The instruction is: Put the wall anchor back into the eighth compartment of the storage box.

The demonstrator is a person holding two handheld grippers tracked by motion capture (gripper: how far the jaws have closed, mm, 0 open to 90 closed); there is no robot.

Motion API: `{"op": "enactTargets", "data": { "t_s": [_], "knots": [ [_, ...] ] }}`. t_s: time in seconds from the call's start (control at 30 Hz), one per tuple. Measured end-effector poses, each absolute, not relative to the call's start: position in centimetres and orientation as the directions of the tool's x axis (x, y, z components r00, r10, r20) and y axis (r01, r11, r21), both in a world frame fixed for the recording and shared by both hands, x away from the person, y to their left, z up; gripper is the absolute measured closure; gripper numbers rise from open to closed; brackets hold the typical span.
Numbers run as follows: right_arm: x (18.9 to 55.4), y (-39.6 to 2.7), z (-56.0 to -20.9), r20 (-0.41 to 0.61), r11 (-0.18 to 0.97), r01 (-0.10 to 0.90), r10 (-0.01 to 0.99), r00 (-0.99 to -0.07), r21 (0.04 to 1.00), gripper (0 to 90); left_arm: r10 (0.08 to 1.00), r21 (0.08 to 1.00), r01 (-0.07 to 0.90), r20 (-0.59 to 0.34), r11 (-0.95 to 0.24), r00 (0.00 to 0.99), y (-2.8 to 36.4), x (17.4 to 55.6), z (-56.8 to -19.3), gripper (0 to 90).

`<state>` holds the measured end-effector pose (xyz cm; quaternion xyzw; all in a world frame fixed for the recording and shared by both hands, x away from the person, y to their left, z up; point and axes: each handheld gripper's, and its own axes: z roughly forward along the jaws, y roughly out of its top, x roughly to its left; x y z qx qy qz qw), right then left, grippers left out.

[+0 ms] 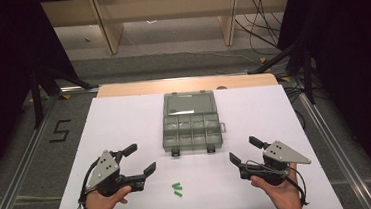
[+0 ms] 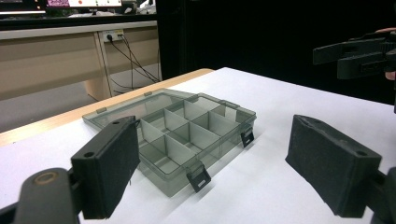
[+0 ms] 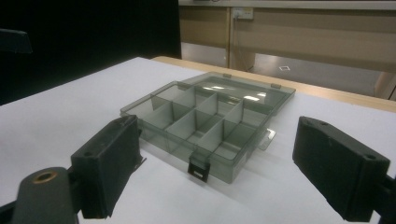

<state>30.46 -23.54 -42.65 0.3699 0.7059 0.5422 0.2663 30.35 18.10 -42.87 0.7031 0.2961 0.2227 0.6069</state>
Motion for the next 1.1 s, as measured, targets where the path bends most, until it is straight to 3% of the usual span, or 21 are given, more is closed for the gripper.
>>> {"op": "enactTargets", "data": {
  "t_s": [0.03,0.7,0.83,0.9,1.1],
  "knots": [
    [30.7,-23.4,-42.8,0.02,0.124,0.202,0.805,-0.593,0.972,15.8,0.686,0.985,0.146,-0.046,-0.088,0.726,18.1,30.4,-42.9,16.3],
    [31.1,-22.2,-42.1,-0.02,0.191,0.205,0.776,-0.631,0.96,15.8,0.686,0.985,0.142,-0.036,-0.099,0.727,18.1,30.5,-42.9,16.3],
    [31.5,-21.6,-41.4,-0.049,0.25,0.209,0.742,-0.668,0.946,16.1,0.69,0.984,0.151,-0.044,-0.096,0.723,18.1,30.5,-42.9,16.3],
    [31.9,-21.0,-41.3,-0.013,0.304,0.261,0.673,-0.739,0.916,18.3,0.691,0.984,0.154,-0.048,-0.092,0.721,18.1,30.5,-42.9,16.3],
    [32.7,-18.5,-41.0,-0.115,0.48,0.22,0.575,-0.81,0.849,22.6,0.691,0.984,0.151,-0.047,-0.09,0.721,18.2,30.4,-42.9,16.2]
  ]
}}
